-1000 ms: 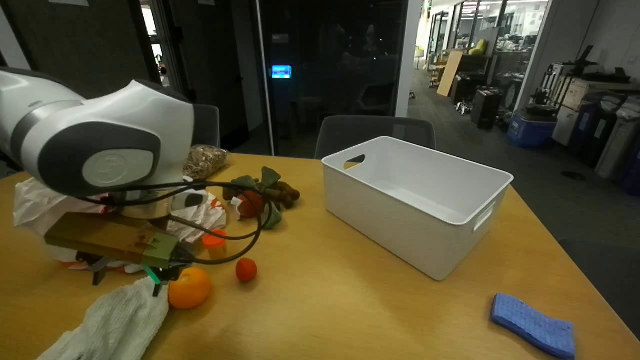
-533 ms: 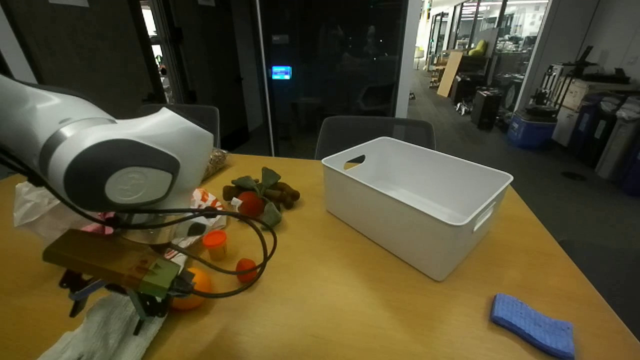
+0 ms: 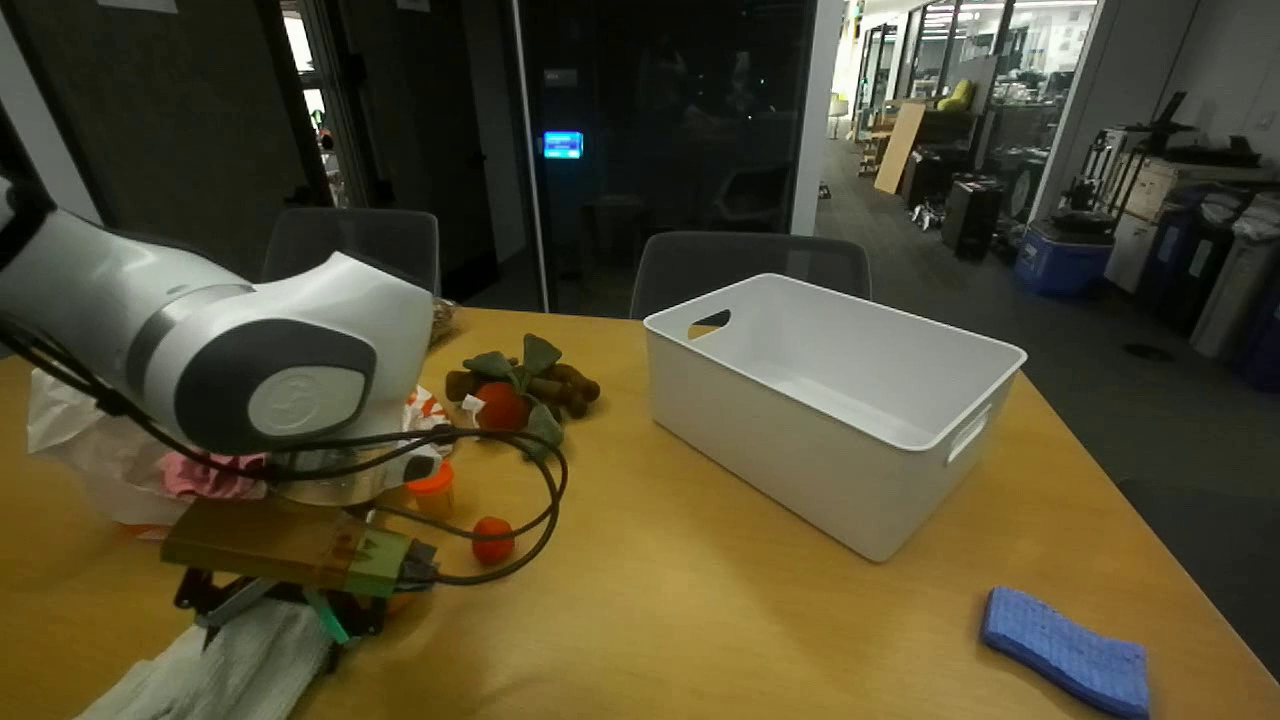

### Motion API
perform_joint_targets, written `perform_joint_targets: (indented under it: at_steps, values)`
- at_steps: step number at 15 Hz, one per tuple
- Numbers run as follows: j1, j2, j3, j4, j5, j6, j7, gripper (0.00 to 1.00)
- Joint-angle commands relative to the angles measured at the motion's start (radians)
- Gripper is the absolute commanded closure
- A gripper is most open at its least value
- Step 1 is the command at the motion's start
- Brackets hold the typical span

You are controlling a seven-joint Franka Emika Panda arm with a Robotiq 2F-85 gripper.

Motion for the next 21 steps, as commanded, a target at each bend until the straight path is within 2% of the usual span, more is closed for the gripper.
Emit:
perform_joint_targets:
  at_steps: [1, 2, 3, 7, 11, 12, 15, 21]
  values:
    - [0.003, 0.039, 0.014, 0.002, -0.023, 0.085, -0.019, 0.27]
    - [0.005, 0.047, 0.014, 0.002, -0.016, 0.097, -0.02, 0.27]
    - [0.005, 0.049, 0.014, 0.004, -0.013, 0.095, -0.02, 0.32]
    - [0.004, 0.046, 0.01, 0.007, -0.007, 0.078, -0.02, 0.65]
    - [0.007, 0.028, -0.006, 0.011, 0.03, -0.079, -0.049, 0.95]
    - [0.01, 0.015, -0.012, 0.013, 0.045, -0.136, -0.079, 0.98]
    - [0.016, -0.026, 0.001, 0.013, 0.061, -0.219, -0.155, 0.95]
    - [0.087, -0.193, 0.091, 0.021, 0.058, -0.14, -0.146, 0.95]
